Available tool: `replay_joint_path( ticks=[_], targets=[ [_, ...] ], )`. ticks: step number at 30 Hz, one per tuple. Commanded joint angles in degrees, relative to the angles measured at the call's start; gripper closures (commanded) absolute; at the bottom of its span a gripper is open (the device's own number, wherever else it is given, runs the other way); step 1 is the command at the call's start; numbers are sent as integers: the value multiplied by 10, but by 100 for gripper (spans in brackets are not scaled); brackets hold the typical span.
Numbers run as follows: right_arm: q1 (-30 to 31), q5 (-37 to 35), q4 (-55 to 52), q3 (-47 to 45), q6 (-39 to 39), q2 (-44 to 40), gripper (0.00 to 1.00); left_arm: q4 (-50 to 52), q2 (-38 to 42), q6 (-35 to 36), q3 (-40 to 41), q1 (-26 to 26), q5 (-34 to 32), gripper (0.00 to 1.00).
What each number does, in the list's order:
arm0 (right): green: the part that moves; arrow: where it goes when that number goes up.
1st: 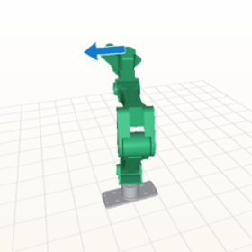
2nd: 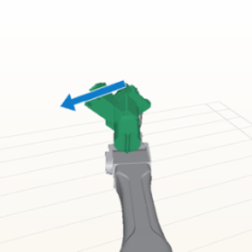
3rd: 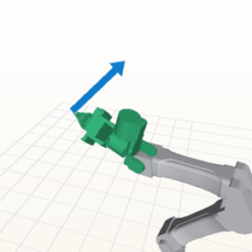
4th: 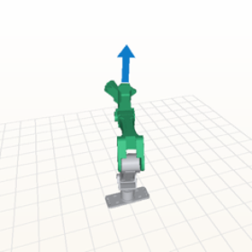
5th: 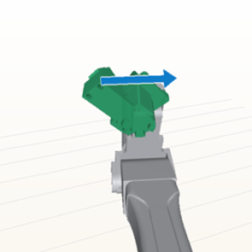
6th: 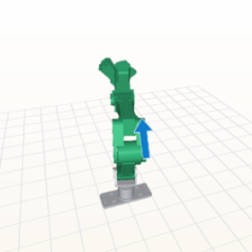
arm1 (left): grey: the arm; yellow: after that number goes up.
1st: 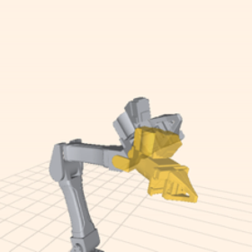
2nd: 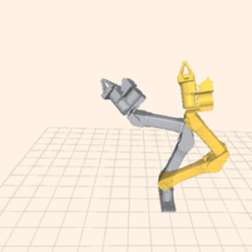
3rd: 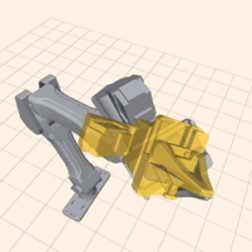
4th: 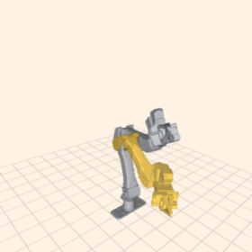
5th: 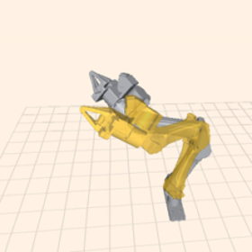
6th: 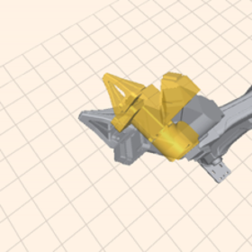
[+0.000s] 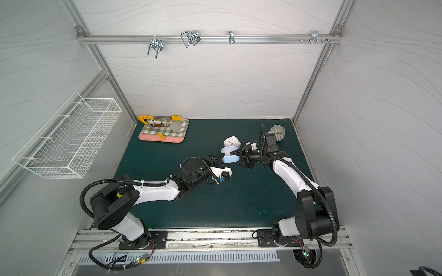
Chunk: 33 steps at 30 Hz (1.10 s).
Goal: Insert the battery into the alarm
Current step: Adjust the alarm at the center of the board.
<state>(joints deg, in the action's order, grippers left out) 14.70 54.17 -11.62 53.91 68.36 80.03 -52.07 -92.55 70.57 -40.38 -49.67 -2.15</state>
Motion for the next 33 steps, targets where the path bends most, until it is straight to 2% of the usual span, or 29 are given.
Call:
replay_joint_path(
  ticks=[1, 6, 11, 15, 18, 21, 26, 28, 31, 33],
  targets=[
    [-2, 8, 21, 0, 17, -1, 57, -72, -9, 19, -10, -3, -5, 59],
    [-1, 3, 33, 1, 18, -5, 60, -91, -18, 17, -2, -4, -17, 45],
    [-2, -5, 38, 0, 13, -4, 60, -111, -21, -11, 3, -6, -28, 24],
    [-4, -45, 18, 6, -31, -5, 60, -113, -12, -52, 22, -19, -56, 11],
    [-8, -92, -19, 20, -92, 6, 60, -78, 22, -144, 55, -37, -76, 6],
    [-12, -131, -28, 19, -139, 23, 60, -15, 60, -223, 78, -61, -123, 1],
    [-2, -174, -5, -3, -178, 65, 59, 51, 145, -409, 148, -62, -139, 1],
    [14, -189, 6, -5, -183, 85, 59, 75, 184, -480, 168, -57, -139, 1],
    [46, -209, 16, 6, -186, 123, 59, 142, 239, -590, 176, -18, -90, 1],
    [64, -216, 26, 11, -184, 147, 59, 151, 257, -628, 187, 10, -79, 1]
  ],
)
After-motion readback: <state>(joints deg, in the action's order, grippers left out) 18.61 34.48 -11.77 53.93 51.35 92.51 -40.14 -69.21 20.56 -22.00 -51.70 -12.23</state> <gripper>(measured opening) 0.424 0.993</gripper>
